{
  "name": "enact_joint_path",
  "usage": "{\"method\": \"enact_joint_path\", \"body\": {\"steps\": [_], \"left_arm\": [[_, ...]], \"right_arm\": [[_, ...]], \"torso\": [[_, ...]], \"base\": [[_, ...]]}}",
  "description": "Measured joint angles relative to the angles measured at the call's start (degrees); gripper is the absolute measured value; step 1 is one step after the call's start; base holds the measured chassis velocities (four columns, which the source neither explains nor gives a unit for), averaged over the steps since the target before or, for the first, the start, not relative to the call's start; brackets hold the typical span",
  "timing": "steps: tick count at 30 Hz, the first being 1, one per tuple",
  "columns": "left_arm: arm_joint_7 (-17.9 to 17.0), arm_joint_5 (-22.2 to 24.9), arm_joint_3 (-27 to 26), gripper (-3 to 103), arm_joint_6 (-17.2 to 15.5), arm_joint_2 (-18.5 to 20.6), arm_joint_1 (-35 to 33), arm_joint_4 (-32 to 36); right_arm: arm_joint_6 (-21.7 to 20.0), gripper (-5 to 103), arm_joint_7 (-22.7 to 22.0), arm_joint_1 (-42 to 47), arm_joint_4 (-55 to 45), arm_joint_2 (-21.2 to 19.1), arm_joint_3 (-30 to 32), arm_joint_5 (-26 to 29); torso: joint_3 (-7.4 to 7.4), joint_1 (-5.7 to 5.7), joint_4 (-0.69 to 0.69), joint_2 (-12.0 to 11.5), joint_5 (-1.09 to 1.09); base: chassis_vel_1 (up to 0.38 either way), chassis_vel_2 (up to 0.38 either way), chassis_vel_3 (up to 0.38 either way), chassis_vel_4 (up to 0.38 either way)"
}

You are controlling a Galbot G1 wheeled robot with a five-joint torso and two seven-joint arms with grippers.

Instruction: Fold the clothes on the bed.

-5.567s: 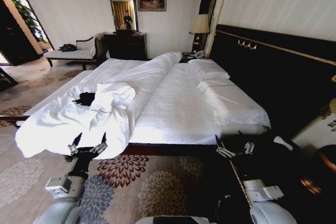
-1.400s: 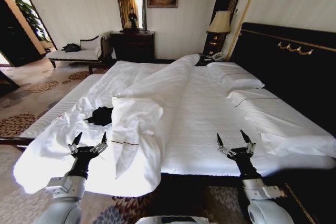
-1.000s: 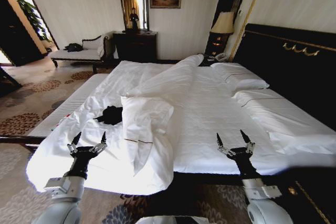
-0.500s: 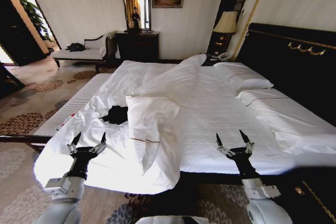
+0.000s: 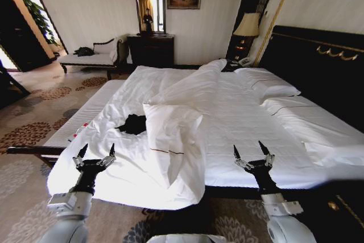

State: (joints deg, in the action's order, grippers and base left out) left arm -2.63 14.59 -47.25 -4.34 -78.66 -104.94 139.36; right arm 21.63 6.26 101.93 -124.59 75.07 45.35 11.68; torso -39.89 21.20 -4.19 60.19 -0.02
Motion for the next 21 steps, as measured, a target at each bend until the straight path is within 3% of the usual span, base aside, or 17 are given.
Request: {"method": "enact_joint_path", "body": {"steps": [5,11,15,18,21], "left_arm": [[0.00,-0.08,-0.01,100,0.03,-0.14,-0.03,0.00],[0.00,0.01,-0.76,100,0.09,-0.28,-0.08,0.01],[-0.04,0.29,-1.80,100,0.17,-0.28,-0.41,-0.02],[-0.26,0.36,-2.96,100,0.28,-0.79,-1.35,0.11],[-0.34,0.18,-3.32,100,0.29,-1.29,-1.90,0.47]], "right_arm": [[0.06,100,-0.14,-0.30,0.34,0.13,-0.32,-0.10],[-1.08,100,-3.57,-1.40,0.85,-0.44,-1.72,1.84],[-2.49,100,-4.50,-3.04,1.21,-1.95,-3.49,8.06],[-6.53,100,-7.83,-7.55,1.27,-5.88,-7.14,20.48],[-8.63,100,-9.87,-10.03,1.26,-7.97,-9.00,26.91]], "torso": [[0.00,0.00,0.00,0.00,0.02],[0.00,0.00,-0.01,0.00,0.03],[0.00,0.00,-0.02,0.00,0.03],[0.00,0.00,-0.01,0.00,0.02],[0.00,0.00,-0.01,0.00,0.02]], "base": [[0.058,0.054,-0.071,-0.070],[0.000,0.000,0.000,0.000],[0.000,0.000,0.000,0.000],[0.000,0.000,0.000,0.000],[0.000,0.000,0.000,0.000]]}}
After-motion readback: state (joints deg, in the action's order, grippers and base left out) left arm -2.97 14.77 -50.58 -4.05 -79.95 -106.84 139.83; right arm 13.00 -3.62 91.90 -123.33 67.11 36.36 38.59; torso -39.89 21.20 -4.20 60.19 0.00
